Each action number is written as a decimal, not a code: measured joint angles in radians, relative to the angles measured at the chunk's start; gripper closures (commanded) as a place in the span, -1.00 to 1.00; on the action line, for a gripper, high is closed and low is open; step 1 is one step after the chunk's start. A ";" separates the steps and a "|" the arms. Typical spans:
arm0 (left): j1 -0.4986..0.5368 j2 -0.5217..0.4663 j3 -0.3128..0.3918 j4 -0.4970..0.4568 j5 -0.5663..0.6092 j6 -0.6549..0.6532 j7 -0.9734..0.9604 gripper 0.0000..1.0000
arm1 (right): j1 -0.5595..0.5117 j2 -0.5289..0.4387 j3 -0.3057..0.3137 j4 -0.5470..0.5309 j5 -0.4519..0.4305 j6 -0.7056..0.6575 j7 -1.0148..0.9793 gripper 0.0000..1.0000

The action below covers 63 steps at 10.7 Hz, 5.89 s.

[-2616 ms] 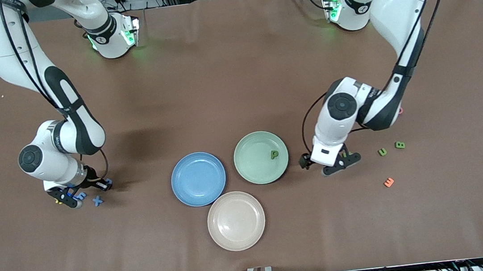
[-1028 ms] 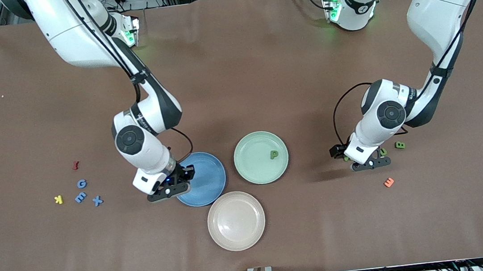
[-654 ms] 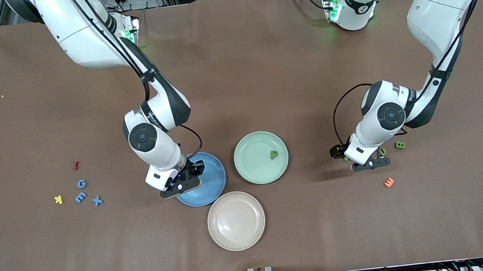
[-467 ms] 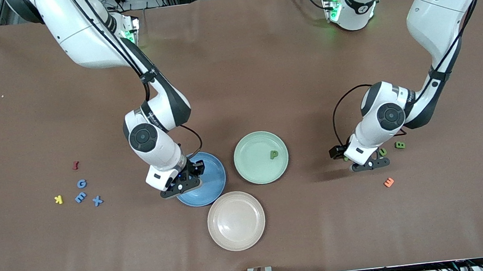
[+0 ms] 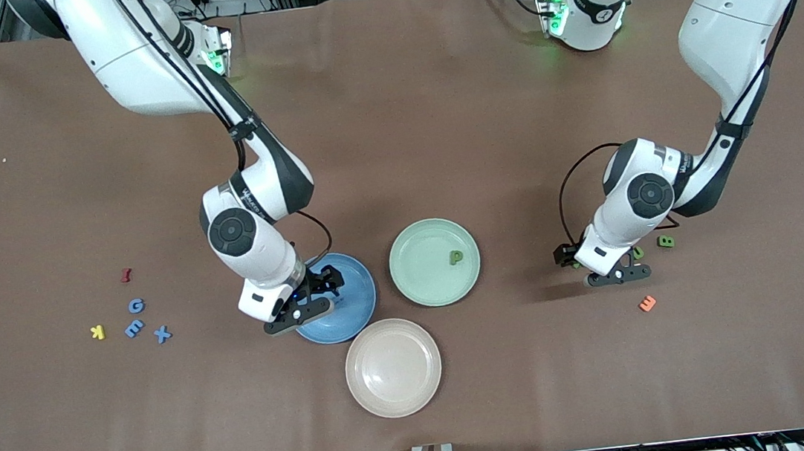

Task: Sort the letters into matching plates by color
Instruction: 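Release the a on the blue plate while the left gripper grasps the N, then place the green N on the green plate while the right gripper reaches the X, then grasp the blue X with the right gripper while the left gripper returns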

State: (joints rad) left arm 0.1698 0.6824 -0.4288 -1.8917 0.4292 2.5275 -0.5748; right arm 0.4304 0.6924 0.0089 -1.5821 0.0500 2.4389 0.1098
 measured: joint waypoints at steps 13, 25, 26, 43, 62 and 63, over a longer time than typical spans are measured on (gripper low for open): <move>-0.131 -0.030 -0.016 0.076 0.019 0.005 -0.322 1.00 | -0.240 -0.052 -0.164 0.004 0.122 -0.165 -0.192 -1.00; -0.481 0.029 -0.013 0.229 0.017 0.005 -0.697 -1.00 | -0.330 -0.026 -0.175 -0.075 0.104 -0.100 -0.740 -1.00; -0.505 0.038 0.001 0.242 0.017 0.004 -0.697 -1.00 | -0.330 -0.018 -0.173 -0.094 0.104 -0.057 -0.748 -1.00; -0.126 -0.126 0.001 -0.089 0.019 0.093 -0.325 -1.00 | -0.344 0.011 -0.163 -0.204 0.104 0.146 -0.753 0.23; 0.127 -0.031 0.005 0.021 0.037 -0.116 -0.190 -1.00 | -0.345 -0.040 -0.046 -0.164 0.176 0.090 -0.422 0.65; 0.132 -0.030 0.005 0.022 0.037 -0.117 -0.190 -1.00 | -0.328 -0.045 -0.027 -0.161 0.177 0.088 -0.336 0.65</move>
State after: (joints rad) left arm 0.3019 0.6526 -0.4237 -1.8692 0.4660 2.4109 -0.7644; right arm 0.1024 0.6473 -0.0184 -1.7427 0.2268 2.5273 -0.2266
